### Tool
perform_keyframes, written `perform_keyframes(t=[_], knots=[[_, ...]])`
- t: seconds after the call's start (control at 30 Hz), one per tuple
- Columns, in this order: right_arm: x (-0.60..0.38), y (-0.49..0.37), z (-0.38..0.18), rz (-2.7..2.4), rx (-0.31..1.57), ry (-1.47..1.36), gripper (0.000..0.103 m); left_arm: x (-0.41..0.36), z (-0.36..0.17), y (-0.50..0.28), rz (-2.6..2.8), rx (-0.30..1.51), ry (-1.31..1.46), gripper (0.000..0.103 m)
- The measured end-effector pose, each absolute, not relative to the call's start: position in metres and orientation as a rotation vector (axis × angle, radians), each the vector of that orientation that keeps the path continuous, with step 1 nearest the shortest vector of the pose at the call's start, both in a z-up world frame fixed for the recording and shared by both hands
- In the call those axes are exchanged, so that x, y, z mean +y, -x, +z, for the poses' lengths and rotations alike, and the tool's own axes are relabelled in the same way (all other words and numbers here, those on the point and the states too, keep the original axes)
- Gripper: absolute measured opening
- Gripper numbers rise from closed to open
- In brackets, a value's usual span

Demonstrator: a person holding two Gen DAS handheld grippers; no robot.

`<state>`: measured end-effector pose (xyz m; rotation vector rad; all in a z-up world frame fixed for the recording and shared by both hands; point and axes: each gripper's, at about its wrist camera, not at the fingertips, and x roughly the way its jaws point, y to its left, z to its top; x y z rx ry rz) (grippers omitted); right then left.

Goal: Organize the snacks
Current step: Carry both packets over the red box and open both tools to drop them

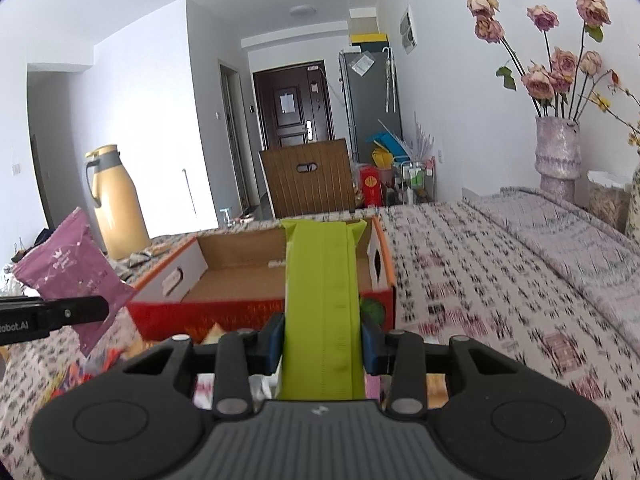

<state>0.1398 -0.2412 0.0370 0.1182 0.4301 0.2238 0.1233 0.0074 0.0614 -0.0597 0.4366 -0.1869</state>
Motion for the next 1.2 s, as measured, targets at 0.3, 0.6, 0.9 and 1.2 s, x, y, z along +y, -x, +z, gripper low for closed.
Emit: perform_keyframes(t=[0.3,0.6,0.9,1.2], knots=[[-0.223,-0.2,0.067,0.232,0.389,-0.123,0.037,-0.001,0.086,-0.168,-0.144,0.386,0.066,0.02],[-0.198,-0.266,0.072,0.218,0.41,-0.128,0.037,-0.003,0.091,-0.231,-0.08,0.387,0.104,0.02],[-0.19,-0.317,0.027,0.196,0.543,-0.11,0.037,0.008,0.042,-0.287,0.015,0.514,0.121,0.02],[-0.184,-0.324,0.007,0.196,0.607,-0.078,0.04,0.017,0.021,-0.296,0.013,0.573,0.145,0.021]])
